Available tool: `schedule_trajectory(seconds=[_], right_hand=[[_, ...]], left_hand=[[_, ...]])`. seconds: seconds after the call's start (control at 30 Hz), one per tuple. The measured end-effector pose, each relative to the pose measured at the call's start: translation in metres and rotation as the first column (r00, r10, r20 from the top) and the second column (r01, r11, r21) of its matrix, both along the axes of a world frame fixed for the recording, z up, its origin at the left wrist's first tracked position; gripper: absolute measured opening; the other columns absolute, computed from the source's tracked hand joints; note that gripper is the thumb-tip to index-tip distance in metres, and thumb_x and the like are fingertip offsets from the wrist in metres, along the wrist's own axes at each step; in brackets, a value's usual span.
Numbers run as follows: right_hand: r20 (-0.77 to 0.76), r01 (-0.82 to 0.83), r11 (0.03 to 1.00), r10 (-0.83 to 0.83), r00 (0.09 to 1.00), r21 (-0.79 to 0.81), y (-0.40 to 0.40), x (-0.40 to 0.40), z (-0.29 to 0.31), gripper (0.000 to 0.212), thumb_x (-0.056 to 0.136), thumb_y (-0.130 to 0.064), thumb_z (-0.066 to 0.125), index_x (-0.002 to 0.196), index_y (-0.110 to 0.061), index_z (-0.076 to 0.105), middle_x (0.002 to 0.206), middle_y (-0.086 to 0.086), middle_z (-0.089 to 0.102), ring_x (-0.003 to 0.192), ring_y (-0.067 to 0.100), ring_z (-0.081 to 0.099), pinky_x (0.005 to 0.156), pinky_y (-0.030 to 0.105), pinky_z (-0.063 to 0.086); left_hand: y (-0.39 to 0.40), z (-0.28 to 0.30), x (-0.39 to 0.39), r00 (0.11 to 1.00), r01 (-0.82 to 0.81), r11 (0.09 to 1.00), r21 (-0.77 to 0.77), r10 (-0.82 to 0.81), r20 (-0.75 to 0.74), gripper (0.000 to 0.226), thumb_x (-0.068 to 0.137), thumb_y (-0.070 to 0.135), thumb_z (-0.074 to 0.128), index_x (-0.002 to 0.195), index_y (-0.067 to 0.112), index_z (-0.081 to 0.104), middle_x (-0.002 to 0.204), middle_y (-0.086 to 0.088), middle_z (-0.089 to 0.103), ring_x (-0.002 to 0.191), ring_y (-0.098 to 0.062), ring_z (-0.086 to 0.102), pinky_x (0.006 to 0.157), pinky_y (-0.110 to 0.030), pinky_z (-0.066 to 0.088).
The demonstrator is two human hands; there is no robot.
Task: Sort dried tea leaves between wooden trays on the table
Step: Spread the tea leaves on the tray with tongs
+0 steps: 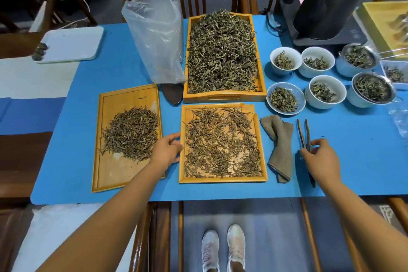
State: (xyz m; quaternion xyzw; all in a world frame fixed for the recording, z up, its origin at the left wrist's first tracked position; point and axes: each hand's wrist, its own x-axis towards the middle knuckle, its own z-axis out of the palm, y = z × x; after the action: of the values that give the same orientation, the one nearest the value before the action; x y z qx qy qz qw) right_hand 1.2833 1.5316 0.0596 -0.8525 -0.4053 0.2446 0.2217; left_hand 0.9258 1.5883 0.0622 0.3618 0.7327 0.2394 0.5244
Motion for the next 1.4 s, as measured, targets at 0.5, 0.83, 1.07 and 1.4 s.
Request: schedule_trajectory(seconds=[0.5,0.83,1.07,1.4], right_hand=[[-0.040,-0.112,0.963,0.126,0.991,0.246,0.005,-0.037,0.029,0.026,0.087,-0.013,0.056,0.113,-0.008,0.053,0.103,0.010,0.051,0.086,0.020,0.050,0.074,0.032,0.039],[-0.209,-0.255,0.962,0.269,0.940,0.094,0.024,-0.089,0.017,0.040,0.097,-0.022,0.041,0.134,-0.006,0.041,0.111,0.015,0.057,0.092,0.024,0.054,0.082,0.035,0.042],[-0.190,-0.199,0.978,0.207,0.960,0.060,0.031,-0.097,0.000,0.039,0.099,-0.024,0.033,0.121,0.002,0.051,0.109,0.017,0.049,0.105,0.028,0.046,0.086,0.035,0.037],[-0.277,-0.041,0.989,0.079,0.958,0.141,0.027,-0.105,-0.007,0.037,0.098,-0.028,0.037,0.117,-0.003,0.057,0.125,0.015,0.046,0.116,0.024,0.043,0.100,0.035,0.031]], left_hand=[[-0.002,0.003,0.001,1.000,0.001,1.000,0.013,-0.001,-0.005,0.046,0.090,-0.001,0.053,0.133,0.016,0.051,0.092,0.002,0.057,0.107,-0.023,0.058,0.079,-0.036,0.055],[-0.009,-0.005,0.012,0.994,0.017,0.992,0.123,-0.004,-0.105,0.042,0.096,0.015,0.046,0.137,0.014,0.047,0.129,-0.008,0.057,0.084,-0.017,0.058,0.080,-0.037,0.051],[-0.011,-0.009,0.023,0.970,0.023,0.978,0.205,0.028,-0.240,0.038,0.100,0.028,0.036,0.127,0.010,0.057,0.131,-0.008,0.056,0.127,-0.022,0.045,0.100,-0.031,0.035],[-0.016,-0.014,0.033,0.972,-0.117,0.963,0.242,0.162,-0.172,0.038,0.099,0.030,0.039,0.127,0.011,0.057,0.127,-0.006,0.055,0.105,-0.003,0.040,0.089,-0.022,0.030]])
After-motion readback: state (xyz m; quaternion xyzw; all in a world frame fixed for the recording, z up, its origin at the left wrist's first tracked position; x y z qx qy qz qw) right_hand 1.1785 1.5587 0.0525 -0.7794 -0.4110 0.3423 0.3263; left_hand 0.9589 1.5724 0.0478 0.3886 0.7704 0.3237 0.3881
